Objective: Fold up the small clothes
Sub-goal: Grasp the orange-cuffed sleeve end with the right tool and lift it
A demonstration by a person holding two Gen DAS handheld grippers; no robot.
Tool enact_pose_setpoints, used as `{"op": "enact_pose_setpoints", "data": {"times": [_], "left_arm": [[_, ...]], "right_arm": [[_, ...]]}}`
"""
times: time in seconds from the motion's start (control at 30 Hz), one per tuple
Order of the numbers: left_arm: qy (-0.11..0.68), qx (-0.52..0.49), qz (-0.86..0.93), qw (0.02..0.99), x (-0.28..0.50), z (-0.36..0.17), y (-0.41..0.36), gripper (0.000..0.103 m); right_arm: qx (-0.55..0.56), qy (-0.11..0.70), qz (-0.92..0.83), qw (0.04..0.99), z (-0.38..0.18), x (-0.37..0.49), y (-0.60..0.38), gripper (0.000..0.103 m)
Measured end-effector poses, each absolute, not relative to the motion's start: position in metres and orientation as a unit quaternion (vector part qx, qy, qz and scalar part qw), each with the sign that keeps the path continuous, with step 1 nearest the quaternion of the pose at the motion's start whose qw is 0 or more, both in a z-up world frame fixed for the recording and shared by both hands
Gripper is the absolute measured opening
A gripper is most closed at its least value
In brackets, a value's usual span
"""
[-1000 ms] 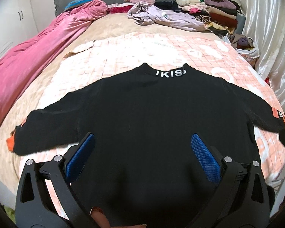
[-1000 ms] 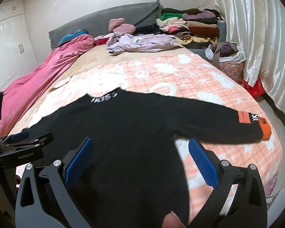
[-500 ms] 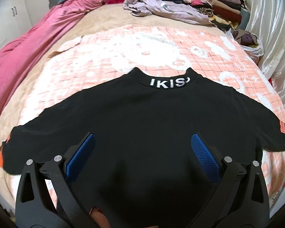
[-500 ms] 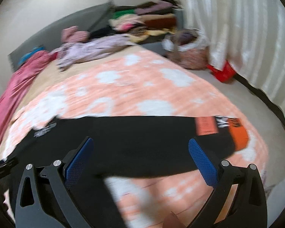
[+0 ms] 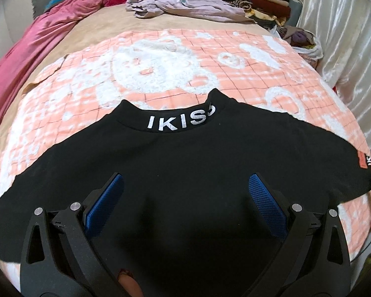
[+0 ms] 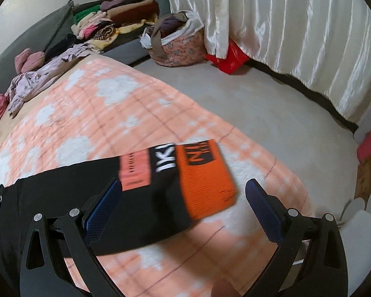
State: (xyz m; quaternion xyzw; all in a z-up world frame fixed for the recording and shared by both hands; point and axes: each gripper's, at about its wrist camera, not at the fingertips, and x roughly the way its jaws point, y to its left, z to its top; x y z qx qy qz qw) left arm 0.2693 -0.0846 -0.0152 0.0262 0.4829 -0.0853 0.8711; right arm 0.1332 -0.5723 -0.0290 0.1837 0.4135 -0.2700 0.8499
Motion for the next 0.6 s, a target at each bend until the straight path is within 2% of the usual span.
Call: {"op": "enact_pose_setpoints", "data": {"times": [0.17, 0.2, 0.23, 0.27, 0.33, 0.37, 0.4, 0.43, 0.5, 0.6], "left_arm": [[0.49, 0.039, -0.078, 0.868, 0.271, -0.037, -0.088, 0.095], [0.491, 0.04, -0.078, 0.867, 0.27, -0.039, -0.088, 0.095], [0.492, 0.041, -0.078, 0.866, 0.269, -0.042, -0.089, 0.095], [0.494, 0.042, -0.079, 0.865, 0.268, -0.044, -0.09, 0.095], [0.493, 0.044, -0.081, 0.865, 0.266, -0.047, -0.091, 0.095], [0.493, 0.047, -0.079, 0.865, 0.265, -0.048, -0.092, 0.095], [0.493, 0.046, -0.08, 0.865, 0.265, -0.049, -0.092, 0.095], [0.494, 0.043, -0.081, 0.865, 0.264, -0.049, -0.091, 0.095], [0.495, 0.038, -0.081, 0.864, 0.263, -0.049, -0.09, 0.095], [0.492, 0.031, -0.082, 0.866, 0.261, -0.045, -0.087, 0.095]], "right_arm": [[0.196, 0.45, -0.249, 0.835, -0.053, 0.142, -0.594, 0.098], [0.203, 0.454, -0.245, 0.833, -0.056, 0.143, -0.597, 0.095], [0.217, 0.45, -0.233, 0.834, -0.059, 0.142, -0.599, 0.086], [0.234, 0.444, -0.22, 0.836, -0.06, 0.141, -0.602, 0.065], [0.256, 0.433, -0.214, 0.837, -0.059, 0.135, -0.605, 0.055], [0.267, 0.426, -0.205, 0.84, -0.058, 0.133, -0.607, 0.035], [0.281, 0.419, -0.195, 0.841, -0.057, 0.13, -0.61, 0.024], [0.292, 0.413, -0.19, 0.841, -0.055, 0.127, -0.613, 0.022], [0.292, 0.406, -0.168, 0.85, -0.048, 0.125, -0.612, 0.01], [0.286, 0.387, -0.134, 0.866, -0.024, 0.122, -0.605, 0.007]]}}
